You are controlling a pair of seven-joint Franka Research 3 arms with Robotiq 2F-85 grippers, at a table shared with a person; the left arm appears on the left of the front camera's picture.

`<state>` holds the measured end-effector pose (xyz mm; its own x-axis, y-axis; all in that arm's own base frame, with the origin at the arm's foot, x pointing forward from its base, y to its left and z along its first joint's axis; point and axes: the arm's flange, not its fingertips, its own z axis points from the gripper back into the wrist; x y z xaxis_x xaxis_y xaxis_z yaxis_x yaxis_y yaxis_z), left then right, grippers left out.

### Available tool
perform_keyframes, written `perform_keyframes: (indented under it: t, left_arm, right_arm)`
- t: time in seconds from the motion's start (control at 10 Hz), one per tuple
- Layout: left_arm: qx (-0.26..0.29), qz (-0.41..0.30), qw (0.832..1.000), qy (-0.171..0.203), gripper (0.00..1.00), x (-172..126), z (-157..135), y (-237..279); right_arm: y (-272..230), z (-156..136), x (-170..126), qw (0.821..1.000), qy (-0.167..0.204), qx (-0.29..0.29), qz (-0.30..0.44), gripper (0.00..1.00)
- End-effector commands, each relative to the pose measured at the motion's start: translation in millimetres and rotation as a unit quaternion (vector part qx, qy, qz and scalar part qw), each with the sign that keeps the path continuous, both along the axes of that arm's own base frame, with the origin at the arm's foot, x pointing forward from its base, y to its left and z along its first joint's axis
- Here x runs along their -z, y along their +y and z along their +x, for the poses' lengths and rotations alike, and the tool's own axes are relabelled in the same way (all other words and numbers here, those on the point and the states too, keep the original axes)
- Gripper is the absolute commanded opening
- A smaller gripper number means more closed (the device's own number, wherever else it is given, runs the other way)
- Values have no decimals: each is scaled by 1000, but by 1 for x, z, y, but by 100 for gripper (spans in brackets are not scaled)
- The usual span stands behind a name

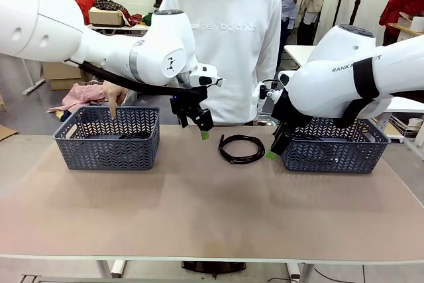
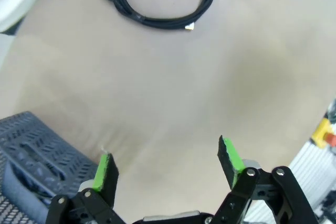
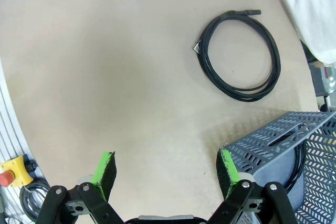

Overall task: Organize the cables according to human instructions.
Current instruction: Pick up a bundle of cables and place it in the basket indicated by the human.

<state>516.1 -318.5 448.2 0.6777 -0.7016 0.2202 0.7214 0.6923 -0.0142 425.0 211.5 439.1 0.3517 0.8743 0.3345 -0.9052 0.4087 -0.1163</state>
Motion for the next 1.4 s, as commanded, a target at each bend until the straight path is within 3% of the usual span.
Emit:
perform_keyframes:
  t: [0.0,0.6,0.9,1.3]
  left_arm:
    - [-61,-32,997,32,100,10,14,-6]
    - [-137,-15,987,83,100,49,42,-64]
    - [-163,-5,984,78,100,59,49,-79]
    - [-143,-20,986,86,100,63,44,-76]
  right_arm:
    - [0,0,-1,1000,-4,2,-1,100]
    - [0,0,-1,1000,-4,2,-1,100]
    - [0,0,-1,1000,-4,2,-1,100]
    - [0,0,-1,1000,-4,2,-1,100]
